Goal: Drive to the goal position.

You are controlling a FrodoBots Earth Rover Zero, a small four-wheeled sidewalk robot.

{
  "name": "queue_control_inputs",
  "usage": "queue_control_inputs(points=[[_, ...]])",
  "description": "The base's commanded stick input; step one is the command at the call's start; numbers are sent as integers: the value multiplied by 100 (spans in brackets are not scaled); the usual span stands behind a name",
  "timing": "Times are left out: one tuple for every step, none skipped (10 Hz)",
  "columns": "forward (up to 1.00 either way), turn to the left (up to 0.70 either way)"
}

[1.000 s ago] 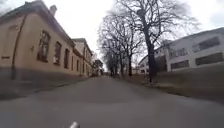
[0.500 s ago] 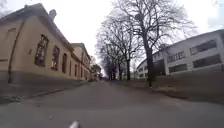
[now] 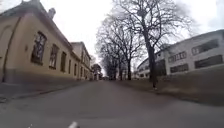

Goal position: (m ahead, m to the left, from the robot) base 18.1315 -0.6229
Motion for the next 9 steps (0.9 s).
queue_control_inputs(points=[[100,0],[100,0],[100,0],[100,0],[100,0],[100,0],[100,0],[100,0],[100,0]])
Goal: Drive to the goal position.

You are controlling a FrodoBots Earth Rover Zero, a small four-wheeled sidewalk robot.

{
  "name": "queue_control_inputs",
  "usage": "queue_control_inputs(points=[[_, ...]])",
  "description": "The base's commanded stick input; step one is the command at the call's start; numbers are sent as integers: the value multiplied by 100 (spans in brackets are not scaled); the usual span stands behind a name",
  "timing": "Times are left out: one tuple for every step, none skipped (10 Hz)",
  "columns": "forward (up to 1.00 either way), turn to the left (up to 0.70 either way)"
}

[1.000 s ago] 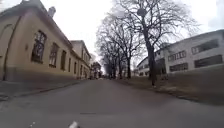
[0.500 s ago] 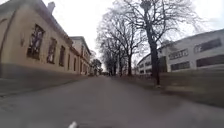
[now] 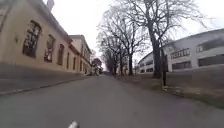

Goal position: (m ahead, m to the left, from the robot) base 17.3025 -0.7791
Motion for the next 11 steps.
queue_control_inputs(points=[[100,0],[100,0],[100,0],[100,0],[100,0],[100,0],[100,0],[100,0],[100,0],[100,0],[100,0]])
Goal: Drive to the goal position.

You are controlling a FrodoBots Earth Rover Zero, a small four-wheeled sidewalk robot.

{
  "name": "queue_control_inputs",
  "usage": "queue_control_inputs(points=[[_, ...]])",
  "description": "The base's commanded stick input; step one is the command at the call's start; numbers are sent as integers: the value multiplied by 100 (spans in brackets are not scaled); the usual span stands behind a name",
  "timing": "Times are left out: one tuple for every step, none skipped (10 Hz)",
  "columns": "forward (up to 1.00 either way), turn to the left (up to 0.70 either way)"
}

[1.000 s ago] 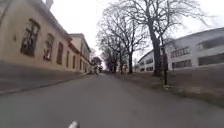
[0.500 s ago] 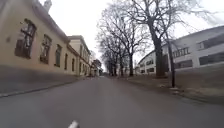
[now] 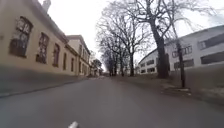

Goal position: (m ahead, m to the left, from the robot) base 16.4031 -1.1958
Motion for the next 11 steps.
queue_control_inputs(points=[[100,0],[100,0],[100,0],[100,0],[100,0],[100,0],[100,0],[100,0],[100,0],[100,0],[100,0]])
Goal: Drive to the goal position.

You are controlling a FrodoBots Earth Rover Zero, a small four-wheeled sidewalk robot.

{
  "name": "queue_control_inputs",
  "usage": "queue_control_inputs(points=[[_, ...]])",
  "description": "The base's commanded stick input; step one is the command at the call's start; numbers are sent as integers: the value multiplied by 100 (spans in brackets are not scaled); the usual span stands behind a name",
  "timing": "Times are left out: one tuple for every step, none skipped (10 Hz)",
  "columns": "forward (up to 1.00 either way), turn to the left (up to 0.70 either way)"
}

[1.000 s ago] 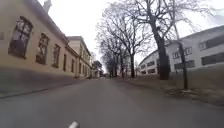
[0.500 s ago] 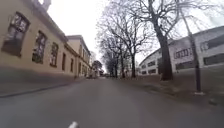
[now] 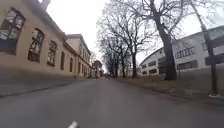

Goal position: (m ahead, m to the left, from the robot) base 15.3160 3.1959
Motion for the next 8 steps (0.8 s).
queue_control_inputs(points=[[100,0],[100,0],[100,0],[100,0],[100,0],[100,0],[100,0],[100,0]])
